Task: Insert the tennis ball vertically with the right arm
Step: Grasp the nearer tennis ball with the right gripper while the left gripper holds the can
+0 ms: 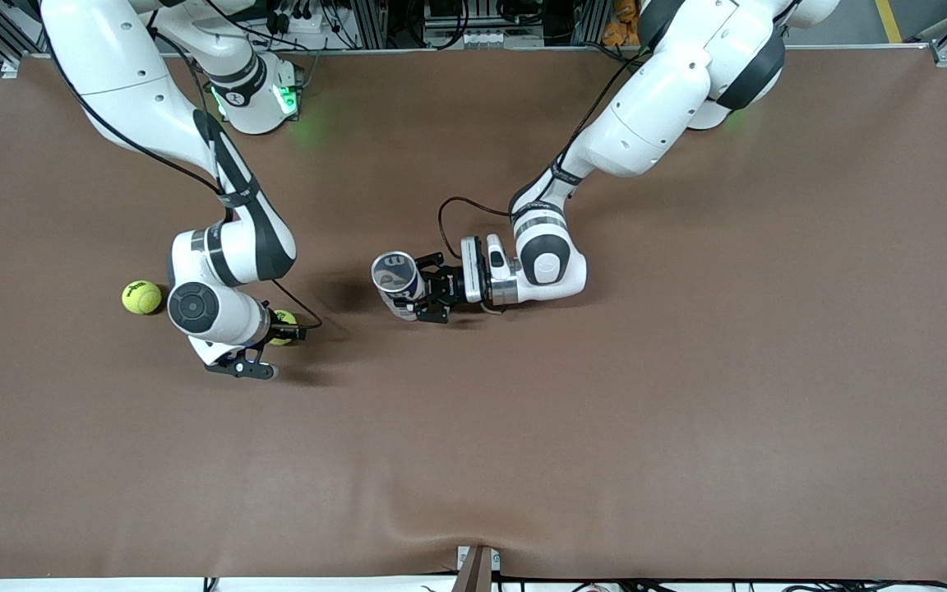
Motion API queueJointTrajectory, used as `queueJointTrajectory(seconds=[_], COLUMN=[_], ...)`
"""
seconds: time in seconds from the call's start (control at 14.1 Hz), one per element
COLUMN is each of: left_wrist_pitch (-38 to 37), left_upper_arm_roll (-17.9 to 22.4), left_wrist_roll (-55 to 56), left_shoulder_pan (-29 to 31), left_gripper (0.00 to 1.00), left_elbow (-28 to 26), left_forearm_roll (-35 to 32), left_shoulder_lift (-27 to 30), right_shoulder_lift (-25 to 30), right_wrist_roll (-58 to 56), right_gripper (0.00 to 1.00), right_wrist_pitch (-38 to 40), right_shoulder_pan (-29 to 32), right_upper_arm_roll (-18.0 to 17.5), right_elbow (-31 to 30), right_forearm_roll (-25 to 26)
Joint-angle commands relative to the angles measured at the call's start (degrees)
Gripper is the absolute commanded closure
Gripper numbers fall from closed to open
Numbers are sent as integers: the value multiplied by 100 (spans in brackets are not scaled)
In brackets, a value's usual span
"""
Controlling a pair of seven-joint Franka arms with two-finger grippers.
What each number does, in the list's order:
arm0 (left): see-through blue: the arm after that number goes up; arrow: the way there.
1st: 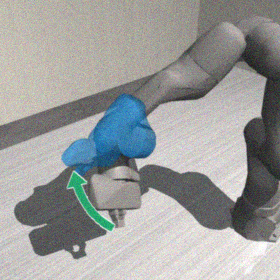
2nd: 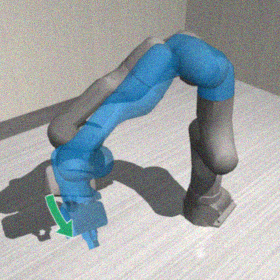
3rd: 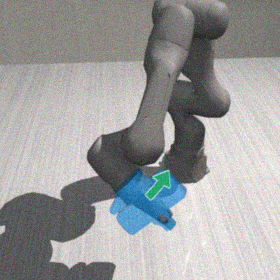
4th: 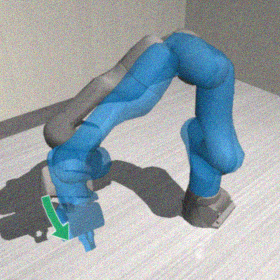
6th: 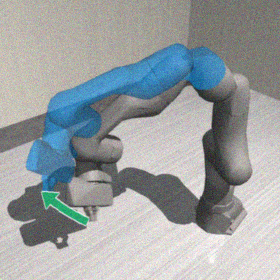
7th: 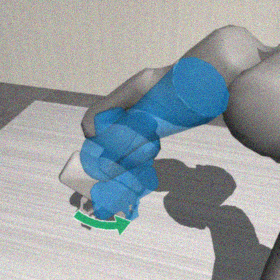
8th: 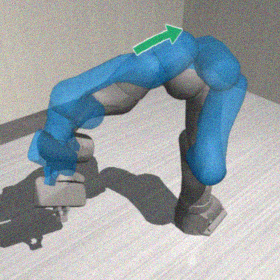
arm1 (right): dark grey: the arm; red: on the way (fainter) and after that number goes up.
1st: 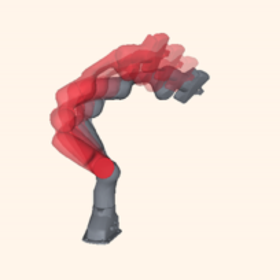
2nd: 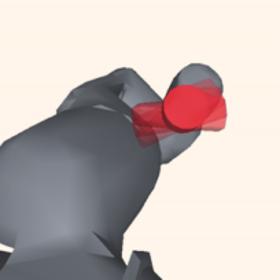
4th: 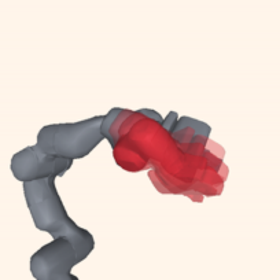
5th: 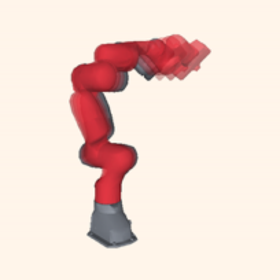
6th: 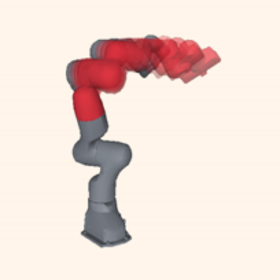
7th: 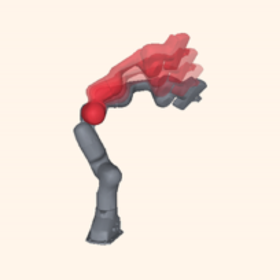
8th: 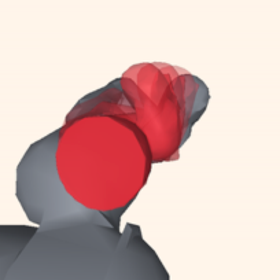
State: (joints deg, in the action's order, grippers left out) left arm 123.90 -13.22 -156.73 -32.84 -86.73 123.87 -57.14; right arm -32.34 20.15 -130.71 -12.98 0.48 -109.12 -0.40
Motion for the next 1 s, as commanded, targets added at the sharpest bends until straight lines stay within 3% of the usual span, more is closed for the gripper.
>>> queueJointTrajectory(seconds=[0.0,0.43,0.71,0.92], left_wrist_pitch=[29,29,29,20], left_upper_arm_roll=[-5,-5,-5,-5], left_wrist_roll=[-701,-701,-780,-886], left_shoulder_pan=[32,24,15,15], left_gripper=[52,52,51,51], left_elbow=[-143,-125,-125,-125], left_forearm_roll=[261,270,278,331], left_shoulder_lift=[10,10,10,10], right_shoulder_lift=[482,1159,1379,1388], right_wrist_roll=[103,103,216,953], right_gripper=[100,100,100,100], right_wrist_pitch=[519,1845,3172,3928], right_shoulder_pan=[23,15,15,-108], right_upper_arm_roll=[-48,-56,-83,-258], right_elbow=[-22,575,1418,2164], right_forearm_roll=[22,-13,-57,-320])
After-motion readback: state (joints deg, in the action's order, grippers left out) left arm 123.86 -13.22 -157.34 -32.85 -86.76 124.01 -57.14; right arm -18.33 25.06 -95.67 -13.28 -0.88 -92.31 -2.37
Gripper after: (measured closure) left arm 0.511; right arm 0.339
